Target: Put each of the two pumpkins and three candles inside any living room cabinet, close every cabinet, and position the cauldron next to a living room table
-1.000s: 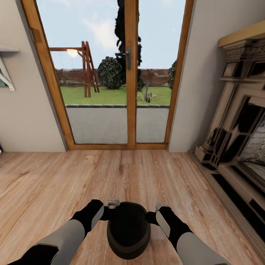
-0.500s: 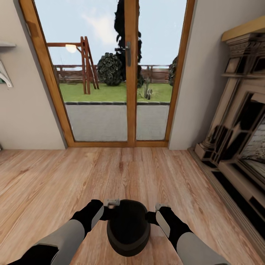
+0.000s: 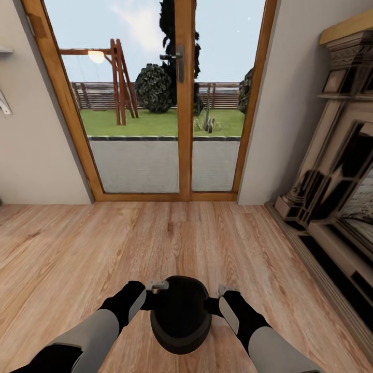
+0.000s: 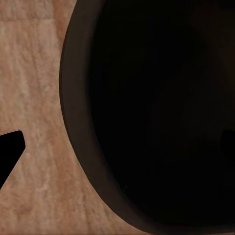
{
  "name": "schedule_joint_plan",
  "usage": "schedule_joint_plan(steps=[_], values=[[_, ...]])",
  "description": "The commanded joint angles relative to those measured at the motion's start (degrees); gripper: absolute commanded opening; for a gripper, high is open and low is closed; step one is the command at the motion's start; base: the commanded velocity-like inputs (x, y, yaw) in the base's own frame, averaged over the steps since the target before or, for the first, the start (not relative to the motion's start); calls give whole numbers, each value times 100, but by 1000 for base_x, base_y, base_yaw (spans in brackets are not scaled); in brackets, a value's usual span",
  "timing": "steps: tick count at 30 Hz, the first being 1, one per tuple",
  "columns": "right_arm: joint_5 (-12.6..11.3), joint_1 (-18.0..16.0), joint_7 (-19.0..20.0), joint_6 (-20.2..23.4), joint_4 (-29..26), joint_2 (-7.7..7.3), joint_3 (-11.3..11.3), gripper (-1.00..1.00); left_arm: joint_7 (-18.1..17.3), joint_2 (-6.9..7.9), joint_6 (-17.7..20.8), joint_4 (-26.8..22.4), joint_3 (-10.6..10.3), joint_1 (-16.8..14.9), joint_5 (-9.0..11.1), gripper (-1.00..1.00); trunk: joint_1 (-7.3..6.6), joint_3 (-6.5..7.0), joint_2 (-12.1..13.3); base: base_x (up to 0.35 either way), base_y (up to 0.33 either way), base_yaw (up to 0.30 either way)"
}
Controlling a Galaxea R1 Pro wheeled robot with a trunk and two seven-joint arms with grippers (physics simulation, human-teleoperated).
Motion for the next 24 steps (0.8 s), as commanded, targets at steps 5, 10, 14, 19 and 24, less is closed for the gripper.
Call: schedule_joint_plan(steps=[5, 10, 14, 19, 24], values=[[-60, -6, 118, 14, -21, 0, 188, 100, -7, 4, 26, -10, -38, -1, 16, 100, -1, -5, -2, 0, 0, 0], [-60, -27, 312, 18, -53, 0, 256, 100, -7, -2, 22, -10, -38, -1, 15, 100, -1, -5, -2, 0, 0, 0], [-60, -41, 361, 19, -66, 0, 273, 100, -7, -4, 20, -10, -38, -1, 15, 100, 7, -72, -6, 0, 0, 0], [-60, -43, 380, 15, -39, 0, 281, 100, -7, -4, 20, -10, -39, -1, 15, 100, 12, -116, -9, 0, 0, 0], [-60, -42, 384, 12, -31, 0, 285, 100, -7, -5, -53, -10, -39, -1, 16, 100, 12, -116, -9, 0, 0, 0]])
